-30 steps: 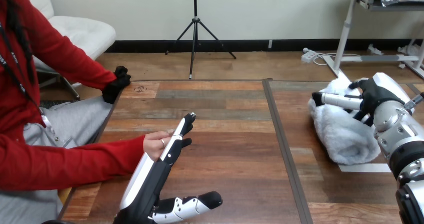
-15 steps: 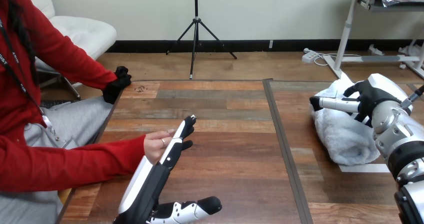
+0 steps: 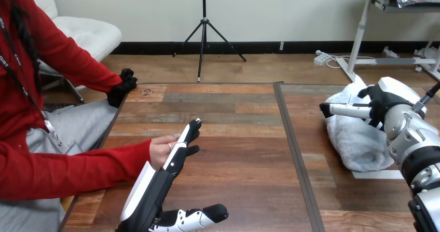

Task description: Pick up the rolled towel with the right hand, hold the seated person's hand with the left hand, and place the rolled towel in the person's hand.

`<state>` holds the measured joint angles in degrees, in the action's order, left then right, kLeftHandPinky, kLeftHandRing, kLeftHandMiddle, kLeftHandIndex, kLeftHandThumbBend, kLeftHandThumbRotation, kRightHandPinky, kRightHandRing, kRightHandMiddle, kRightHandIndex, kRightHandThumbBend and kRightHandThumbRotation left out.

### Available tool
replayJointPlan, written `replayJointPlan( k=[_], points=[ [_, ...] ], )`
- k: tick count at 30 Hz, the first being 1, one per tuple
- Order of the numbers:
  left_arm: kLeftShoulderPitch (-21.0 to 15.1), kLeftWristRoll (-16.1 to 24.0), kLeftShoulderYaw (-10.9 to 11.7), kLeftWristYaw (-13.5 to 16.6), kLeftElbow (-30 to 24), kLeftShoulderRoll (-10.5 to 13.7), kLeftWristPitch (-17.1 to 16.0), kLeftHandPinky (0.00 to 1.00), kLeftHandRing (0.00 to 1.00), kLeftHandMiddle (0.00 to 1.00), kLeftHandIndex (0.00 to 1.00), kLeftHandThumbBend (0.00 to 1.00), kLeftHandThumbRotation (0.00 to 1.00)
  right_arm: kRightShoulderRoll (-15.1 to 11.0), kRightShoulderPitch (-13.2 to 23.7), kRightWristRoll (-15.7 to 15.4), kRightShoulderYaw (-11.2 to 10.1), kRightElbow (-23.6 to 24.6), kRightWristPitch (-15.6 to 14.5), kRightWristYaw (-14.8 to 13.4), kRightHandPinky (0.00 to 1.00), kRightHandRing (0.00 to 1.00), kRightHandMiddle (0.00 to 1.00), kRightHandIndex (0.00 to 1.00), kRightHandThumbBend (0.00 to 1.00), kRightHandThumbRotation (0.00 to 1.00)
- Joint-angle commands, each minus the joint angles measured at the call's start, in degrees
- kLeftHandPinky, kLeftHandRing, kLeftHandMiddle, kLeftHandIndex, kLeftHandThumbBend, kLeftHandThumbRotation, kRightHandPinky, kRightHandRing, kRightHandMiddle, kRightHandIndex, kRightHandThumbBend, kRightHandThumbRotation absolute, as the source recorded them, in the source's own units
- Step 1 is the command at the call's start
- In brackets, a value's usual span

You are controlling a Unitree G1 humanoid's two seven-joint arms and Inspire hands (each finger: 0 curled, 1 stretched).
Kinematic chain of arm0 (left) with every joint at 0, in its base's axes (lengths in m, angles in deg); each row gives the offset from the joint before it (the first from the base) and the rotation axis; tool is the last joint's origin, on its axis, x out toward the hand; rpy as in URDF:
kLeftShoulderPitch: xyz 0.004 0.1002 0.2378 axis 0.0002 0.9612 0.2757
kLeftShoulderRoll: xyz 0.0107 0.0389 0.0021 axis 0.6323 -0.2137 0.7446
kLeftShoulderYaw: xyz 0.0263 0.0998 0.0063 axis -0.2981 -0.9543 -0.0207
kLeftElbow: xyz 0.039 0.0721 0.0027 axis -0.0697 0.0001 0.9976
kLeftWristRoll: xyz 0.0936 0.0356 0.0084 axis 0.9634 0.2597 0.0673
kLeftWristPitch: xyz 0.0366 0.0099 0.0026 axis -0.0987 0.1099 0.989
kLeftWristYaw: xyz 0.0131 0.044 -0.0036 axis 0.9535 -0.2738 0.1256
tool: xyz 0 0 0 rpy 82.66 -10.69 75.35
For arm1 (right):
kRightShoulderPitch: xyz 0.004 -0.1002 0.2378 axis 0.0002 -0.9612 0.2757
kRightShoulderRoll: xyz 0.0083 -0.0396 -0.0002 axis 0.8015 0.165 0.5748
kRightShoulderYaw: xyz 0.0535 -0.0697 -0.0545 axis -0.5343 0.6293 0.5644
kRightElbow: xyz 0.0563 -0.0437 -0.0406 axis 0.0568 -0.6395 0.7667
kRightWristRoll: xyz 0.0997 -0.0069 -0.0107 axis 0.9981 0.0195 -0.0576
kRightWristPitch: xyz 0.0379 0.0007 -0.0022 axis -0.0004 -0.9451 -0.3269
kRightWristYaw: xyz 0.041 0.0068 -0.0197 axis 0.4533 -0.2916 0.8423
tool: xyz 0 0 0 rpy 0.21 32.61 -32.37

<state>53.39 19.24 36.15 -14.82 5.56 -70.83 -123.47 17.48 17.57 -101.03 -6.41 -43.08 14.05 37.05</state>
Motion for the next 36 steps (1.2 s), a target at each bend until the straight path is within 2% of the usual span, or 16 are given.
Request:
replayJointPlan(
  k=[1, 8, 14, 20, 22, 23, 26, 30, 36],
  points=[
    [-1.7, -1.9, 0.3, -0.9, -2.8, 0.1, -1.8, 0.88, 0.96, 0.99, 0.99, 1.0, 0.66, 1.5, -3.1, -0.1, 0.7, -2.1, -0.2, 1.9, 0.51, 0.79, 0.88, 0.93, 1.0, 0.72],
    [-1.8, -2.4, 0.6, -1.7, -2.7, 0.0, -2.5, 0.88, 0.96, 0.99, 0.99, 1.0, 0.65, 1.9, -3.6, 0.5, 0.3, -2.0, -0.3, 0.9, 0.52, 0.78, 0.87, 0.92, 1.0, 0.71],
    [-1.9, -2.9, 0.6, -2.3, -2.6, 0.0, -3.1, 0.88, 0.96, 0.99, 0.99, 1.0, 0.64, 2.2, -3.8, 0.0, 0.9, -2.0, -0.2, 0.6, 0.6, 0.8, 0.85, 0.88, 1.0, 0.7],
    [-1.9, -2.8, 0.9, -2.5, -2.6, 0.0, -3.6, 0.88, 0.96, 0.99, 0.98, 1.0, 0.63, 2.5, -4.0, -0.2, 1.2, -2.2, -1.0, 0.9, 0.62, 0.82, 0.87, 0.93, 1.0, 0.71],
    [-2.0, -2.9, 0.9, -2.6, -2.5, 0.1, -3.8, 0.88, 0.96, 0.99, 0.98, 1.0, 0.63, 2.6, -4.1, -0.1, 1.3, -2.2, -1.2, 0.7, 0.59, 0.81, 0.88, 0.95, 1.0, 0.71],
    [-1.9, -3.1, 0.9, -2.8, -2.6, 0.1, -3.7, 0.88, 0.96, 0.99, 0.98, 1.0, 0.63, 2.8, -4.2, 0.6, 0.6, -2.1, -1.4, 0.3, 0.58, 0.81, 0.88, 0.96, 1.0, 0.71],
    [-1.8, -3.7, 0.7, -3.2, -2.8, 0.1, -3.7, 0.88, 0.96, 0.99, 0.98, 1.0, 0.63, 3.1, -4.5, 1.8, -0.5, -2.1, -1.6, -0.5, 0.55, 0.79, 0.87, 0.95, 1.0, 0.66],
    [-1.7, -4.8, 0.5, -3.9, -2.9, 0.2, -3.9, 0.88, 0.96, 0.99, 0.98, 1.0, 0.61, 3.4, -4.9, 1.9, -0.6, -2.1, -1.8, -1.3, 0.51, 0.75, 0.84, 0.92, 1.0, 0.57],
    [-1.5, -6.9, 0.2, -5.3, -3.0, 0.2, -4.0, 0.88, 0.96, 0.99, 0.98, 1.0, 0.6, 3.8, -5.5, 2.3, -0.8, -2.0, -1.6, -1.8, 0.5, 0.76, 0.84, 0.9, 1.0, 0.49]
  ],
)
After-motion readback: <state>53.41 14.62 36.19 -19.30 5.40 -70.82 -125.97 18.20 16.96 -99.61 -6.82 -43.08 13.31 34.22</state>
